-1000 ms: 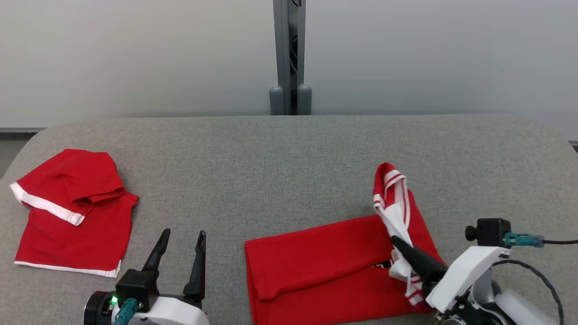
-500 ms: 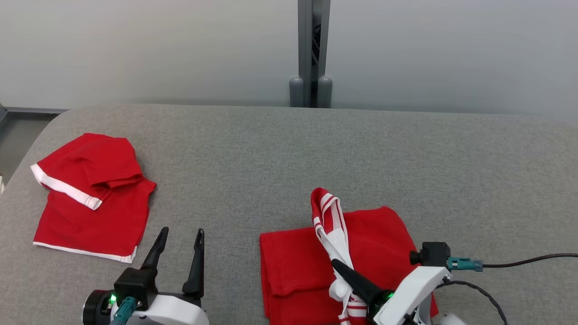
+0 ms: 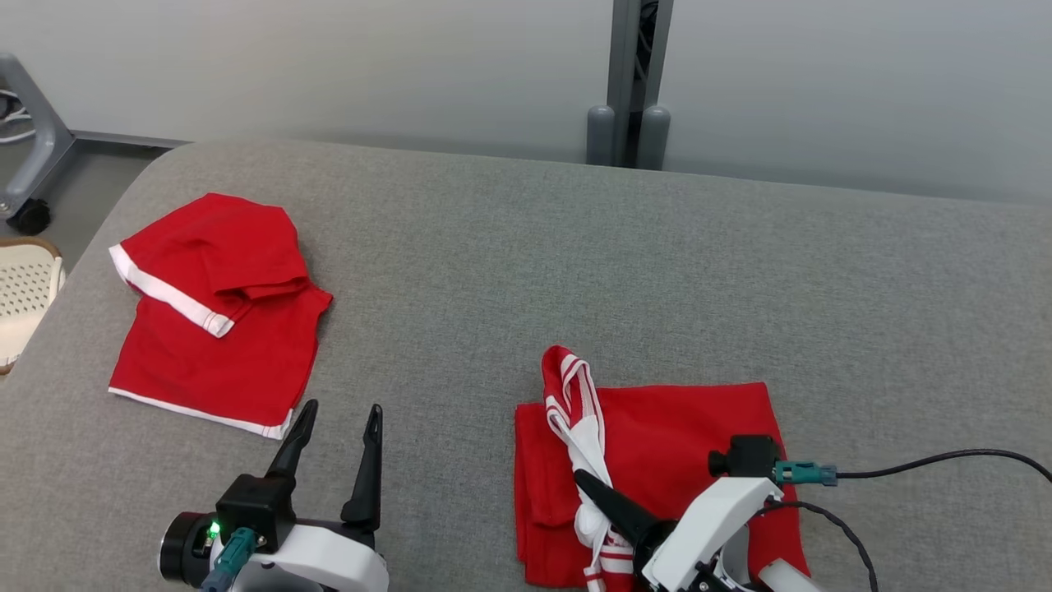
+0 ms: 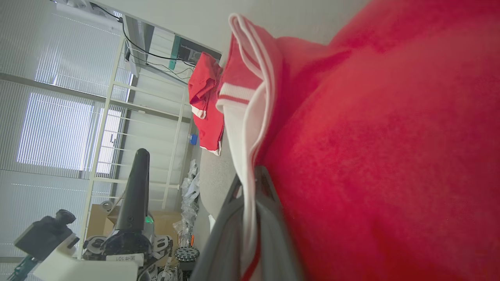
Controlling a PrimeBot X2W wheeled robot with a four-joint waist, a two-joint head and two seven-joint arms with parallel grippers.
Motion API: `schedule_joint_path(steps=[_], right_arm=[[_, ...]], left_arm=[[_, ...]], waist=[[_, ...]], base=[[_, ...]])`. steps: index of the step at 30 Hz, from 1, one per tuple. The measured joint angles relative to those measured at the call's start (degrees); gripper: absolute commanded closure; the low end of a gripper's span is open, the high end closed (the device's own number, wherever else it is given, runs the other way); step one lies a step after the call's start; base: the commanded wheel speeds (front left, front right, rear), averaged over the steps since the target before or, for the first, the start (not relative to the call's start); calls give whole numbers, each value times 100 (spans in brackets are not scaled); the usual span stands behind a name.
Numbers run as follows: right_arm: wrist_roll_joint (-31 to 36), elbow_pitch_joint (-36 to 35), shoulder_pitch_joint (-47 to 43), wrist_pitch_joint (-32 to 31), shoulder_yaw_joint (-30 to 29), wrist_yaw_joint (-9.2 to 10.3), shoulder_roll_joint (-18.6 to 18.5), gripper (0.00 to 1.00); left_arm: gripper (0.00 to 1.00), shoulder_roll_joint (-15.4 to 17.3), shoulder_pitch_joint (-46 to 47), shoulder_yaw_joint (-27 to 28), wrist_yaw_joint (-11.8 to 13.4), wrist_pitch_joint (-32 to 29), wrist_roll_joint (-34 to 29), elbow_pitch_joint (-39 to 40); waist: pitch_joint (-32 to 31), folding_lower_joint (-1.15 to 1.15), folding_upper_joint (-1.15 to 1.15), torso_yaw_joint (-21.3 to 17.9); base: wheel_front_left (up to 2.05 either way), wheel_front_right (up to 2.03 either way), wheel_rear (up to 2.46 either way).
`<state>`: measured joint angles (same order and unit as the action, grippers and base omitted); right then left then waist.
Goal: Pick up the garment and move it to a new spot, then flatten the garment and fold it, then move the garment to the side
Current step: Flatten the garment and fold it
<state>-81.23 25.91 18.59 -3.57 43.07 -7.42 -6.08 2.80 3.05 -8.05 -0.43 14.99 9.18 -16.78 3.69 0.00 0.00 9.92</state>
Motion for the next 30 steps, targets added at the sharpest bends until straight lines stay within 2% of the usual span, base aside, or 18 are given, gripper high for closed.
schedule_joint_path(steps=[7, 8, 10, 11, 12, 17, 23, 27, 30], right_arm=[[-140, 229, 85, 56, 21, 0, 71, 100], [-146, 236, 86, 56, 21, 0, 81, 56], [-223, 236, 92, 55, 18, 0, 89, 51], [-223, 253, 107, 24, 44, 0, 89, 10], [-222, 276, 116, 3, 59, 0, 93, 0], [-354, 234, 151, -2, 58, 0, 152, 0], [-491, -165, 203, -51, 51, 0, 152, 0], [-313, -410, 287, 154, -16, 0, -97, 0], [263, -489, 509, 558, -14, 0, -457, 0]], left_arm=[[0, 0, 71, -87, 27, 0, 53, -11], [0, 1, 71, -91, 32, 0, 59, -13], [0, 0, 71, -98, 33, 0, 78, -14], [0, 0, 71, -101, 34, 0, 82, -16], [0, -1, 71, -108, 34, 0, 83, -23], [0, 0, 72, -135, 49, 0, 90, -59], [0, -1, 74, -133, 51, 0, 93, -76], [0, 0, 66, -78, 59, 0, 91, -74], [0, 3, 36, -40, 60, 0, 88, -40]], waist=[[114, 0, 0, 162], [124, 0, 0, 173], [142, 0, 0, 182], [145, 0, 0, 182], [144, 0, 0, 182], [96, 0, 0, 177], [23, 0, 0, 135], [-74, 0, 0, 56], [-162, 0, 0, -42]], base=[[0, 0, 0], [0, 0, 0], [0, 0, 0], [0, 0, 0], [0, 0, 0], [0, 0, 0], [0, 0, 0], [0, 0, 0], [0, 0, 0]])
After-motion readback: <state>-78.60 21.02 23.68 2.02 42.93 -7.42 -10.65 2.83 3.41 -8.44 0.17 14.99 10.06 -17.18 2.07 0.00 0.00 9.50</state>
